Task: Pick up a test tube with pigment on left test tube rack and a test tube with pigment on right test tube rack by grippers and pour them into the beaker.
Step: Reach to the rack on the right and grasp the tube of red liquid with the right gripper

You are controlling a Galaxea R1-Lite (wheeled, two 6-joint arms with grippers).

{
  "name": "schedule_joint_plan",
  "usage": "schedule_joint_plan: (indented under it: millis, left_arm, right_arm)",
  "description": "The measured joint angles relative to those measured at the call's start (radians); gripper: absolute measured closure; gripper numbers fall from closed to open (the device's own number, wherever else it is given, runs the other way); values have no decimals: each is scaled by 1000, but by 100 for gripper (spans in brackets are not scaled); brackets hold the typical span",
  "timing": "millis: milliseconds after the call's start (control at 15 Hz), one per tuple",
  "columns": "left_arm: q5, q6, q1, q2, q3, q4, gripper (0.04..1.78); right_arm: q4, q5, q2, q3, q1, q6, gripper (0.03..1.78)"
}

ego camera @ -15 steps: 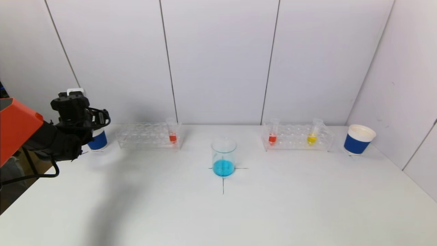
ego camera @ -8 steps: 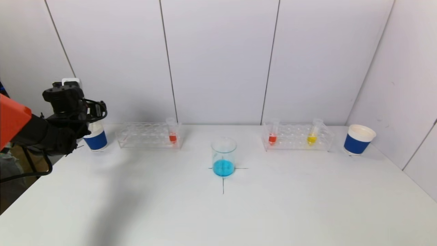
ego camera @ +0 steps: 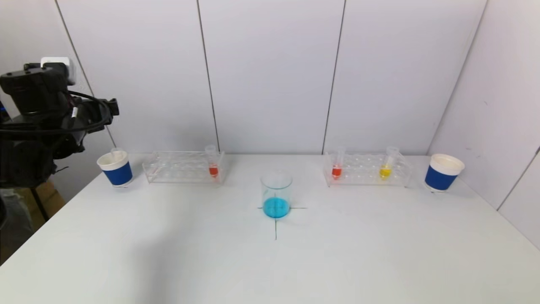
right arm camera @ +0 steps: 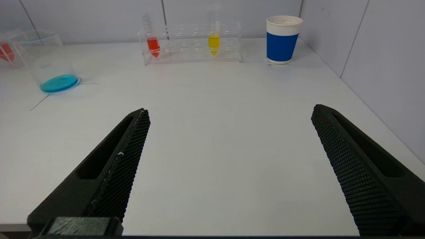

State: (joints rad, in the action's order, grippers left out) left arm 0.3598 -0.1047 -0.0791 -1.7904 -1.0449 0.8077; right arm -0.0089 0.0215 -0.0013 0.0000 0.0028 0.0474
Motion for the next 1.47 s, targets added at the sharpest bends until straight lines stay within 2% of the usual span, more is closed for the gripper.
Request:
schedule_joint_plan:
  millis: [600, 867, 1267, 1467]
  left_arm:
    - [-8, -51, 77, 675, 408, -222, 6]
    - [0, -79, 84, 997, 542, -418, 6]
    - [-6, -103, 86, 1433, 671, -793, 6]
    - [-60, -102, 87, 1612, 751, -886, 6]
  right_arm:
    - [0, 0, 0, 0, 0, 0, 4]
    - [0, 0, 0, 0, 0, 0, 4]
    - [0, 0, 0, 0, 0, 0, 4]
    - [0, 0, 0, 0, 0, 0, 4]
